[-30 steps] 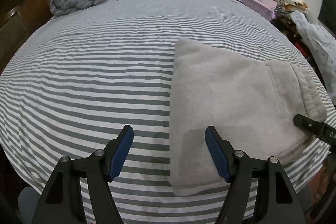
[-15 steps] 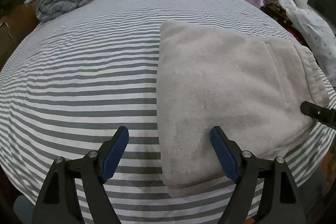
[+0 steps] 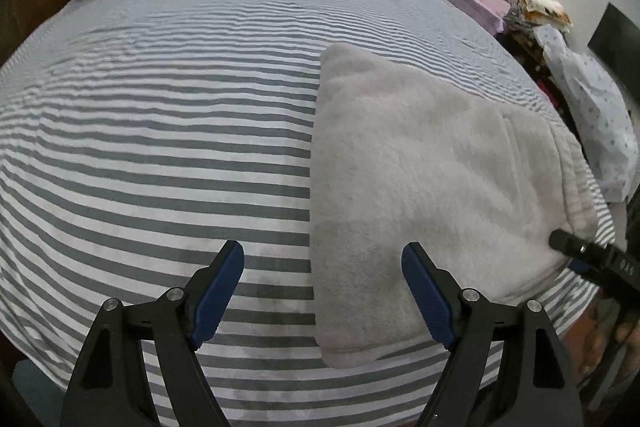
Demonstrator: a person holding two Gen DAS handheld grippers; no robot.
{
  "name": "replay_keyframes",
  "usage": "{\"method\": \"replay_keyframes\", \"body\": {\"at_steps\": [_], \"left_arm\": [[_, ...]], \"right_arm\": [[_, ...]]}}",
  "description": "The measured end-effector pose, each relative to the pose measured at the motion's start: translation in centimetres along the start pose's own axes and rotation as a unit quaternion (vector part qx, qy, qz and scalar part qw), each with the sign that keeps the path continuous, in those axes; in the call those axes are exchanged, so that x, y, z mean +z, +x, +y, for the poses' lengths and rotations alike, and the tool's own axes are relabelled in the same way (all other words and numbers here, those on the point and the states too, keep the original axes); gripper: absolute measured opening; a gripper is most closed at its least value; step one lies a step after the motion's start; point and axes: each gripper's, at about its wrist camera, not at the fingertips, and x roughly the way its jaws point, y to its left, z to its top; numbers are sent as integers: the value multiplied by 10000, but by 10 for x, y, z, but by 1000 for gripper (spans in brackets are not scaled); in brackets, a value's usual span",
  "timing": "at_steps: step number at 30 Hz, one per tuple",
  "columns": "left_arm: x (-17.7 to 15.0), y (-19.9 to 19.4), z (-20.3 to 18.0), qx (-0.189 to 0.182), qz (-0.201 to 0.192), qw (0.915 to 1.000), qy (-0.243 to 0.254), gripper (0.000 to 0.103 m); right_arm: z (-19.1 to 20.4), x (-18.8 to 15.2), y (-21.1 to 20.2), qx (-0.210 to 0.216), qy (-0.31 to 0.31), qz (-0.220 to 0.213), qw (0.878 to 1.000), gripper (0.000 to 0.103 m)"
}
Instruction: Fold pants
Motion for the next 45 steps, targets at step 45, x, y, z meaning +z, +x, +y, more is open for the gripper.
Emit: {"method": "replay_keyframes", "body": {"at_steps": [45], "left_arm": [[22, 43, 11, -1072, 338, 9935, -198, 85]], "right_arm": [[-42, 4, 23, 2026, -164, 29, 9791, 80]]}}
